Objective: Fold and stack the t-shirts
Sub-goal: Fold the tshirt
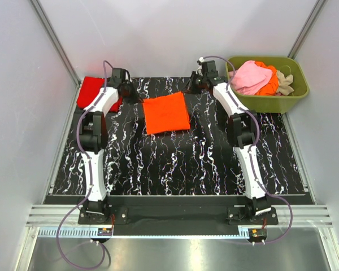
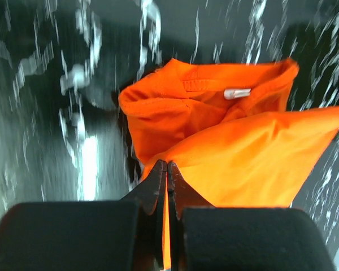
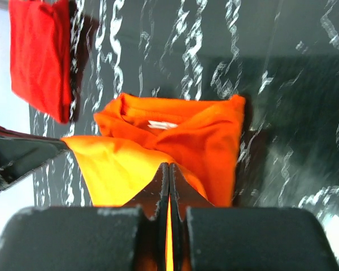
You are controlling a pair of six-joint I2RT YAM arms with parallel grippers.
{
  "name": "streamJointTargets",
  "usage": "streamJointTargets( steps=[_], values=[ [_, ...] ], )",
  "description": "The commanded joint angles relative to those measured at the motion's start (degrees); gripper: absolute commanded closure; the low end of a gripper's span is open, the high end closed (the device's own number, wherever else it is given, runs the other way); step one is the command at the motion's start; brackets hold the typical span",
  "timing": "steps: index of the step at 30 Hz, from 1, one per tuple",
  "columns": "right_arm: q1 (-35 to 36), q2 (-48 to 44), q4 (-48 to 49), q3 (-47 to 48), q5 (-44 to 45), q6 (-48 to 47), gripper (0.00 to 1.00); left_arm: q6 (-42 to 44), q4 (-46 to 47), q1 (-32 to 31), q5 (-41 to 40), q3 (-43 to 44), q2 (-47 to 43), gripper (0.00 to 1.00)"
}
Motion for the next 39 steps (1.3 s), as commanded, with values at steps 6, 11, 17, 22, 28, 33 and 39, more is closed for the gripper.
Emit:
streamJointTargets(
  steps=[6,11,17,22,28,33,39],
  values=[
    [-2.27,-0.97,0.89,6.07,-2.91,0.9,1.0,-0.57,4.59,1.65,5.87,2.59,0.3,1.0],
    [-2.19,-8.28,2.12,-4.22,-2.91,0.01,1.0,1.1,6.62,1.65,5.6,-4.45,-5.51,1.0],
    [-1.05,-19.43,3.17,-18.52,-4.06,-0.07,1.0,0.93,7.32,0.68,9.2,-13.21,-14.29,1.0],
    [0.27,-35.86,6.16,-38.89,-1.86,1.15,1.0,0.84,6.97,-0.98,10.52,-24.56,-28.06,1.0],
    [3.78,-53.79,8.01,-61.47,0.16,2.12,1.0,0.75,5.13,-4.76,11.23,-43.0,-41.88,1.0],
    [7.56,-66.87,8.8,-78.29,3.41,5.54,1.0,0.31,1.61,-10.64,6.05,-53.13,-56.01,1.0],
    [12.3,-79.63,9.68,-94.99,4.38,12.12,1.0,-3.55,-0.68,-16.71,2.53,-65.09,-67.45,1.0]
  ],
)
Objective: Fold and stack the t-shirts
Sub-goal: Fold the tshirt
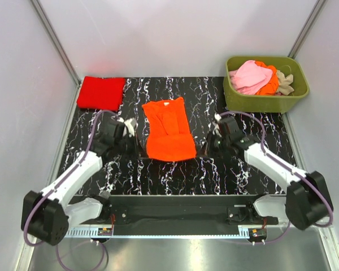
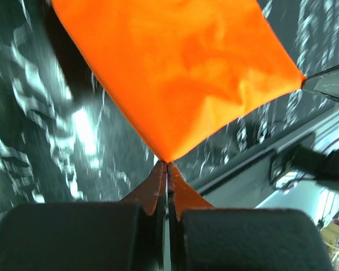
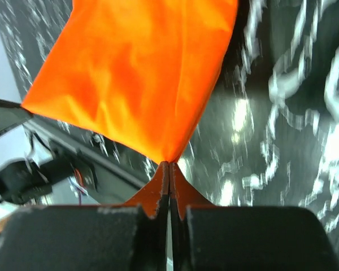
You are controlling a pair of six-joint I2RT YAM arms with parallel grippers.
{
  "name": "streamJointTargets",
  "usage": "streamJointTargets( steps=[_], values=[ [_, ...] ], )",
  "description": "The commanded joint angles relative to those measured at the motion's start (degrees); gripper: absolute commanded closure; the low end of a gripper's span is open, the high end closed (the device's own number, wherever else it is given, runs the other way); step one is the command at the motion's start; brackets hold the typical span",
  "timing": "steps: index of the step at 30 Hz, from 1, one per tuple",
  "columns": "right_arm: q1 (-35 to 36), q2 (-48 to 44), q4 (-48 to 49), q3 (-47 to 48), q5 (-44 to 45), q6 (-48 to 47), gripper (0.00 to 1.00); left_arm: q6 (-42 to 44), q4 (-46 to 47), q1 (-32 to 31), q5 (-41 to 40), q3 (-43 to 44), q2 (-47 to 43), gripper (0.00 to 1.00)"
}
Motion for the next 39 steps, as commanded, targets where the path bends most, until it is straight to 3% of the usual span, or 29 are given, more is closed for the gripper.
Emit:
streamJointTargets(
  steps=[1,6,12,15,19,24,30,35,39],
  values=[
    [3.07,-7.91,1.9,-5.46,2.33,5.54,1.0,-4.18,-0.44,-2.9,-3.29,-5.27,-5.2,1.0],
    [5.97,-18.11,-0.73,-11.79,3.47,10.37,1.0,-9.81,-0.52,-9.41,-5.22,-10.03,-13.11,1.0],
    [9.93,-27.87,-7.5,-12.42,5.49,13.63,1.0,-15.27,-4.12,-14.6,-7.51,-11.97,-22.25,1.0],
    [10.19,-30.6,-10.23,-11.28,6.54,13.37,1.0,-17.38,-4.83,-16.62,-9.0,-10.66,-24.72,1.0],
    [10.1,-29.12,-13.3,-5.75,11.72,9.25,1.0,-14.41,-6.06,-16.62,-11.63,-3.3,-21.13,1.0],
    [9.76,-18.49,-15.33,7.05,19.27,1.6,1.0,-10.09,-8.61,-14.7,-14.46,6.3,-10.25,1.0],
    [5.72,-1.71,-15.95,23.23,18.86,-8.51,1.0,-5.17,-8.26,-6.44,-13.14,17.55,0.49,1.0],
    [-2.88,14.08,-15.77,35.55,10.36,-15.44,1.0,-1.48,-6.77,3.21,-8.67,27.3,13.2,1.0],
    [-5.71,27.99,-15.42,49.58,6.64,-19.76,1.0,-0.16,-1.16,7.54,-5.85,33.11,24.39,1.0]
  ],
)
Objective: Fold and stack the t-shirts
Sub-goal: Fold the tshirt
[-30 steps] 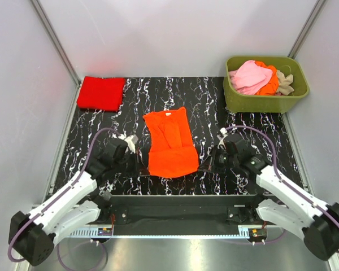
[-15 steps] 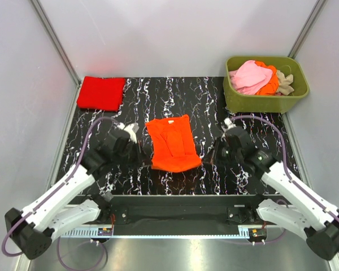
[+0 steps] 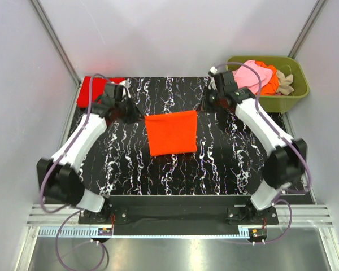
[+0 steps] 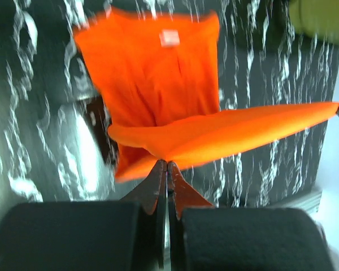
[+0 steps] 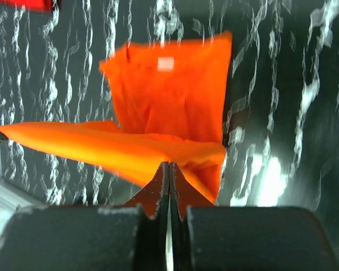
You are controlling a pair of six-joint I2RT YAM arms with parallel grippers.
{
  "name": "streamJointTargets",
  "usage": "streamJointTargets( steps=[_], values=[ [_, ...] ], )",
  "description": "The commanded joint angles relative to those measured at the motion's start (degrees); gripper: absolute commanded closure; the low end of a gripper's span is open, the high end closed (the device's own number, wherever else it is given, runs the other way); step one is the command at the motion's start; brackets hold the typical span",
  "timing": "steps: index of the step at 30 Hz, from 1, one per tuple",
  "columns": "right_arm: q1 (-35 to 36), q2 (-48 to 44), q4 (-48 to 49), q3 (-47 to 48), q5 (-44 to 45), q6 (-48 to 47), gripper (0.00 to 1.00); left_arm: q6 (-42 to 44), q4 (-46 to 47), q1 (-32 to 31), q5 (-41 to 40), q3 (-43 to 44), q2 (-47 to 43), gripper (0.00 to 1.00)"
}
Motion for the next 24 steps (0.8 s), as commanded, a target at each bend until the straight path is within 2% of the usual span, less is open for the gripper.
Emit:
streamJointTargets(
  steps=[1,6,8,9,11,12,14,15,16,18,19,24],
  values=[
    [-2.11,10.61,0.8,11.2,-4.4,-7.33,1.0,3.47,6.66,3.15,3.67,6.33,8.64,1.0],
    [-3.51,31.18,0.63,29.62,-7.48,-10.06,0.95,3.65,9.22,5.79,5.34,19.06,26.74,1.0],
    [-3.95,39.18,0.28,37.71,-6.87,-9.8,0.92,3.39,9.22,6.84,4.46,23.3,34.83,0.92],
    [-4.22,41.9,-0.25,41.07,-6.95,-9.19,0.92,4.26,9.31,7.11,5.16,28.63,37.73,1.0],
    [-5.1,49.61,-1.83,47.66,-9.83,-8.48,0.91,4.44,7.12,8.25,4.82,34.28,44.92,1.0],
    [-5.36,52.01,-2.88,54.83,-10.11,-8.39,0.89,4.09,3.8,8.69,4.46,39.09,46.7,1.0],
    [-5.8,57.28,-4.82,61.03,-9.85,-8.65,0.77,4.18,3.33,9.31,2.89,40.28,48.47,0.98],
    [-5.89,58.44,-4.65,64.27,-9.76,-8.74,0.61,4.18,3.42,9.48,3.05,40.89,49.09,0.95],
    [-6.06,59.23,-4.74,65.35,-9.67,-8.57,0.58,4.27,3.42,9.66,3.49,41.16,49.53,0.8],
    [-6.85,58.98,-4.82,65.28,-10.2,-8.21,0.56,5.57,3.24,10.19,3.76,41.86,50.76,0.67],
    [-6.94,56.98,-4.74,64.49,-9.94,-8.47,0.55,5.93,2.89,10.8,3.58,41.95,50.94,0.02],
    [-7.03,46.78,-4.74,53.95,-8.09,-10.15,0.53,8.75,2.63,11.86,7.88,41.61,48.57,0.01]
  ],
)
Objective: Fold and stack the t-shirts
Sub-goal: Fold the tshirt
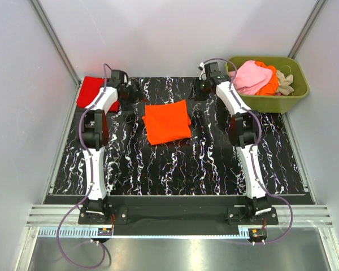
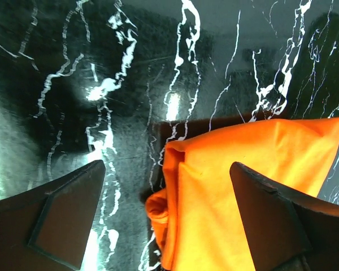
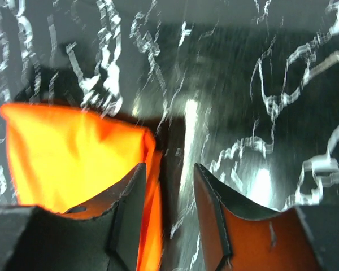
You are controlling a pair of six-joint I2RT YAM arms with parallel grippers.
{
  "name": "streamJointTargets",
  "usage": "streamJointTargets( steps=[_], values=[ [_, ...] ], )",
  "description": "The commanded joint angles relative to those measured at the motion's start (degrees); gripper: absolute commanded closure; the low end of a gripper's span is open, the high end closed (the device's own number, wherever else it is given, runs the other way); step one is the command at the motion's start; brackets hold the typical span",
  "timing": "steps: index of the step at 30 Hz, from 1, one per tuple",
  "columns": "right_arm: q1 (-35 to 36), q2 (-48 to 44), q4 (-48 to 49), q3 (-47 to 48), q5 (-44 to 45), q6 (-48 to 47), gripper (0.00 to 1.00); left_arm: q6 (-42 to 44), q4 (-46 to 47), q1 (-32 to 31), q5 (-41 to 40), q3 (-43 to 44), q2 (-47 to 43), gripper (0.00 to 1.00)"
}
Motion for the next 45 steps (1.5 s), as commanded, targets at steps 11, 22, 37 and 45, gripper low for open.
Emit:
streamJointTargets(
  steps=[11,22,37,45],
  values=[
    [2.62,-33.83,4.87,-37.58,-14.84,1.23,0.79,7.06,1.57,-4.78,3.11,-18.76,-29.56,0.01],
    [4.03,-28.24,14.11,-53.54,-15.23,1.33,0.89,2.5,16.42,-14.89,12.34,-35.39,-26.26,0.01],
    [3.85,-37.62,14.81,-55.39,-9.94,2.29,0.76,2.06,11.97,-15.33,2.15,-34.97,-28.17,0.01],
    [3.76,-32.26,19.72,-55.03,-8.61,2.03,0.47,-1.88,12.64,-7.98,13.64,-33.2,-32.66,0.01]
  ],
)
